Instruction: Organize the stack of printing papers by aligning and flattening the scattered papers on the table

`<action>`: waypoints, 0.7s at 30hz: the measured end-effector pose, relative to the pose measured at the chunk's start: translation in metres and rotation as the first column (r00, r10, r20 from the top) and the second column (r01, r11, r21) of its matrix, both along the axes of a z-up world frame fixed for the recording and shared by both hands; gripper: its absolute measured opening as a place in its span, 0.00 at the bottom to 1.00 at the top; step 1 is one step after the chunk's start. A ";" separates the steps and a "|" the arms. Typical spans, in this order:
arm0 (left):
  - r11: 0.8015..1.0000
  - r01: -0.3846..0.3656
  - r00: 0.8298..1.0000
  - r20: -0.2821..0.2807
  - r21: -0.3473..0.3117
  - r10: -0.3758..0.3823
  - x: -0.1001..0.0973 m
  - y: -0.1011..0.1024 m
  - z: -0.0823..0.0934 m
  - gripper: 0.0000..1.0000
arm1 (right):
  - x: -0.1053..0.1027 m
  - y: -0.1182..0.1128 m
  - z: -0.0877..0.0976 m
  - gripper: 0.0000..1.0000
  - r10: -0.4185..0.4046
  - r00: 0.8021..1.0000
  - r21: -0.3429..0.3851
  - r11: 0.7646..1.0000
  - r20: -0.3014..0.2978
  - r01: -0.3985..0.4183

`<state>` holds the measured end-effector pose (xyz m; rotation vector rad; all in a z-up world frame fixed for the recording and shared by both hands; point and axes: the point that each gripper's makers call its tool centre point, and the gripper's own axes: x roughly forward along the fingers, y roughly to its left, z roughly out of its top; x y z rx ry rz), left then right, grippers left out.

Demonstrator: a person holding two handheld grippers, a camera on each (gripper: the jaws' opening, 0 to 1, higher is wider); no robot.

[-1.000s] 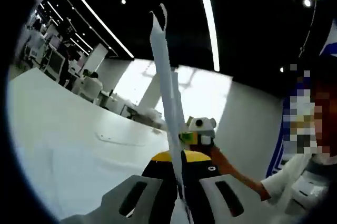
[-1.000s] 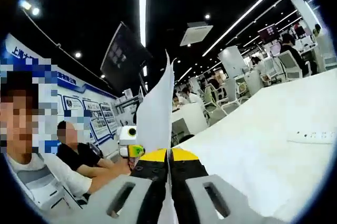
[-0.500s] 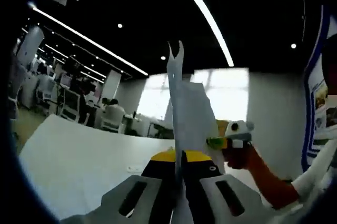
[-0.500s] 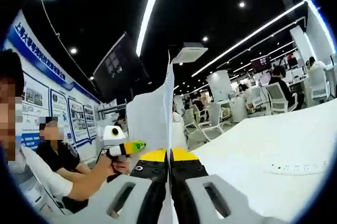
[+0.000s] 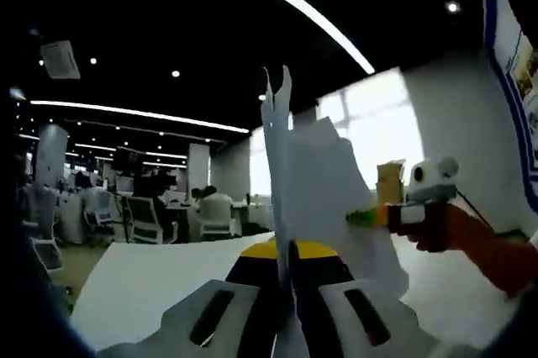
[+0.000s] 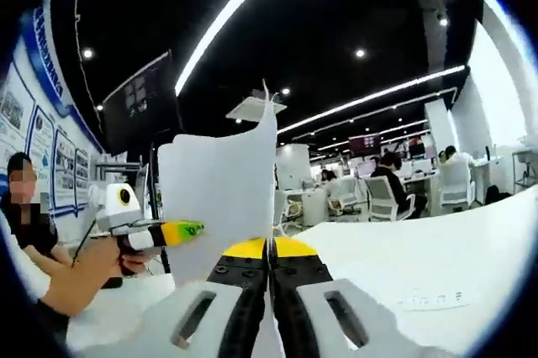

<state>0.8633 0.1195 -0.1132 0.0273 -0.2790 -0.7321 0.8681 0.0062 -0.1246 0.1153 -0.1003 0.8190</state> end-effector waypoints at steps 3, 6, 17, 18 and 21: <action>0.999 0.009 0.999 -0.053 -0.038 -0.011 0.005 0.005 -0.006 0.22 | 0.002 0.003 -0.008 0.11 0.032 0.999 -0.027 0.999 0.025 -0.031; 0.999 0.033 0.996 -0.077 -0.040 -0.036 0.008 0.006 -0.012 0.24 | 0.008 0.001 -0.013 0.23 0.031 0.999 -0.035 0.999 0.012 -0.031; 0.948 0.206 0.976 0.120 -0.243 -0.181 -0.016 0.004 0.021 0.06 | -0.011 0.010 0.006 0.00 0.082 0.986 -0.019 0.997 0.147 -0.080; 0.933 0.246 0.966 0.150 -0.261 -0.212 -0.022 0.004 0.026 0.06 | -0.014 0.011 0.015 0.00 0.098 0.976 -0.004 0.995 0.192 -0.099; 0.953 0.195 0.978 0.117 -0.234 -0.171 -0.017 0.007 0.022 0.08 | -0.021 0.012 0.026 0.00 0.078 0.966 -0.020 0.997 0.247 -0.075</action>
